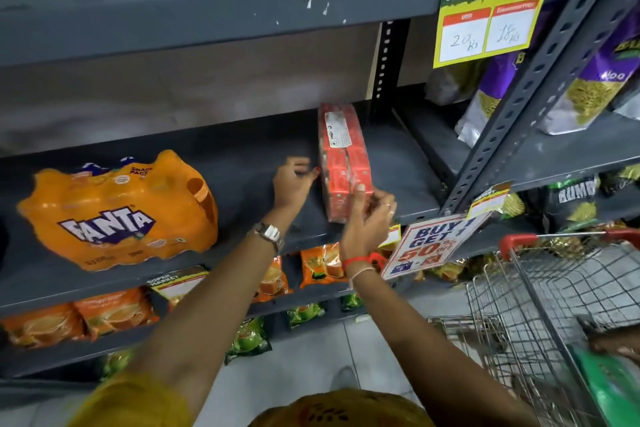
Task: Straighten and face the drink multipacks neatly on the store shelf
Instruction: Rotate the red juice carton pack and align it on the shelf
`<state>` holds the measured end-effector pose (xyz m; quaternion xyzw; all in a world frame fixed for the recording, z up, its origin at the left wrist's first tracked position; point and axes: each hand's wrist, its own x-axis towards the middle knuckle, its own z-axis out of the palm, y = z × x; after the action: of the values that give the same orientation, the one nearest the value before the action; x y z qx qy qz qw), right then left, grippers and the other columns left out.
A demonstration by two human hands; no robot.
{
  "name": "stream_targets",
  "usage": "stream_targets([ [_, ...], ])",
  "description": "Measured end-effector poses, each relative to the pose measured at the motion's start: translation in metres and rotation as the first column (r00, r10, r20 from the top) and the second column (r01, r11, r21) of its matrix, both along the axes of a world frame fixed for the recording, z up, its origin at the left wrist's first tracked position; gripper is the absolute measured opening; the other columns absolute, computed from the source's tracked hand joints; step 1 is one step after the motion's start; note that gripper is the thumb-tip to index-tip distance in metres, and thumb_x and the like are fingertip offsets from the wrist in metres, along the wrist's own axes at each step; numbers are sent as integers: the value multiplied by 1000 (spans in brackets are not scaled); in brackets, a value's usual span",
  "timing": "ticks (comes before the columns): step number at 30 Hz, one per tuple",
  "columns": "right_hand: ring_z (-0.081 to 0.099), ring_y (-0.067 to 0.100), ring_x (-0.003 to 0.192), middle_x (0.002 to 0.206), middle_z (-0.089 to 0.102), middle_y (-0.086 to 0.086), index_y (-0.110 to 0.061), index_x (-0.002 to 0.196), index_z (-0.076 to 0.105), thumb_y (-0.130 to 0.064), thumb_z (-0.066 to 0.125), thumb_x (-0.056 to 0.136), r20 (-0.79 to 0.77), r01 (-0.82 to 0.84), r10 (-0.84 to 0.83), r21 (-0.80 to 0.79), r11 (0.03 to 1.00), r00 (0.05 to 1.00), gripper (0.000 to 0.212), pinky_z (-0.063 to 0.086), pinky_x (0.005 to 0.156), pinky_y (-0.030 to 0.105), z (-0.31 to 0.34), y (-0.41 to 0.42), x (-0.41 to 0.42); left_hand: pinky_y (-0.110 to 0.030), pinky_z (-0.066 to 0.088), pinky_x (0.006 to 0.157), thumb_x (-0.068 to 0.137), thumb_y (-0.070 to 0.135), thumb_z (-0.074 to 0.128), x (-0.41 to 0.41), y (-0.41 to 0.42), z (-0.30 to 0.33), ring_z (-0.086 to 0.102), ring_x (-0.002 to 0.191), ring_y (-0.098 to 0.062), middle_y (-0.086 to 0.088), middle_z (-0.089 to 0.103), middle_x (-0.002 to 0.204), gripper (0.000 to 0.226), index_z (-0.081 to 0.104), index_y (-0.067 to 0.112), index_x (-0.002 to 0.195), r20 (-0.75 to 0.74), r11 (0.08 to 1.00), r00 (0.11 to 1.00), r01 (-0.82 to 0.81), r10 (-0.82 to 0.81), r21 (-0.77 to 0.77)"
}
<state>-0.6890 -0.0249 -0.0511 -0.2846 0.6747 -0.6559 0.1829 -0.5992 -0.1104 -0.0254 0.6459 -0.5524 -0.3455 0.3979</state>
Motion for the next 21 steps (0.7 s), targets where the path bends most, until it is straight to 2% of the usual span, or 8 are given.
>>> stream_targets([
  [3, 55, 16, 86, 103, 56, 7, -5, 101, 57, -46, 41, 88, -104, -86, 83, -23, 996, 991, 46, 35, 68, 19, -3, 9, 33, -25, 45, 77, 85, -2, 51, 6, 33, -8, 64, 91, -27, -17, 69, 98, 20, 64, -2, 100, -77, 989, 995, -77, 68, -125],
  [7, 62, 29, 91, 105, 60, 12, -5, 106, 58, -41, 33, 92, -310, -273, 281, 70, 960, 908, 46, 46, 72, 35, -7, 8, 46, -24, 45, 75, 86, -2, 49, 34, 60, -24, 59, 86, -18, -14, 67, 96, 19, 62, 0, 99, -63, 954, 982, -190, 181, -231],
  [9, 64, 29, 92, 102, 67, 11, -9, 104, 60, -28, 35, 93, -276, -397, 396, 55, 916, 876, 34, 51, 77, 39, -11, -1, 32, -28, 50, 83, 87, 0, 53, 43, 66, -30, 59, 88, -14, -14, 66, 103, 19, 61, 2, 104, -121, 951, 975, -210, 187, -227],
  [10, 66, 29, 91, 99, 70, 9, -11, 103, 62, -20, 37, 92, -221, -436, 430, 25, 900, 875, 29, 53, 80, 44, -12, -6, 23, -22, 51, 83, 88, 2, 54, 45, 70, -32, 59, 88, -9, -12, 65, 106, 21, 60, 3, 108, -154, 956, 974, -200, 169, -216],
  [13, 66, 26, 85, 91, 69, 3, -11, 107, 62, -4, 40, 87, -97, -340, 338, 1, 941, 936, 30, 53, 83, 51, -10, -33, -10, -4, 44, 76, 88, 7, 60, 38, 81, -31, 57, 93, 7, -3, 58, 116, 35, 51, 5, 122, -243, 976, 968, -113, 66, -187],
  [15, 64, 25, 87, 93, 69, 8, -7, 110, 61, 0, 41, 87, -54, -280, 280, 10, 960, 958, 31, 51, 90, 47, 0, -55, -29, -5, 44, 83, 83, 13, 67, 31, 86, -34, 54, 102, 14, 3, 51, 125, 51, 45, 9, 129, -255, 979, 966, -81, 32, -185],
  [18, 60, 32, 109, 118, 65, 18, -2, 122, 56, -4, 42, 93, -139, -301, 318, 128, 945, 938, 32, 40, 94, 31, 16, -89, -54, -20, 43, 98, 75, 23, 75, 20, 87, -38, 51, 118, -2, 3, 47, 135, 71, 39, 15, 135, -207, 980, 977, -92, 54, -179],
  [21, 44, 29, 131, 142, 48, 16, -3, 137, 42, -17, 42, 97, -106, -391, 414, 186, 901, 904, 42, 30, 104, 27, 30, -121, -70, -22, 46, 92, 71, 25, 79, 17, 80, -30, 55, 109, -1, 14, 54, 123, 74, 40, 17, 132, -179, 971, 976, -155, 123, -180],
])
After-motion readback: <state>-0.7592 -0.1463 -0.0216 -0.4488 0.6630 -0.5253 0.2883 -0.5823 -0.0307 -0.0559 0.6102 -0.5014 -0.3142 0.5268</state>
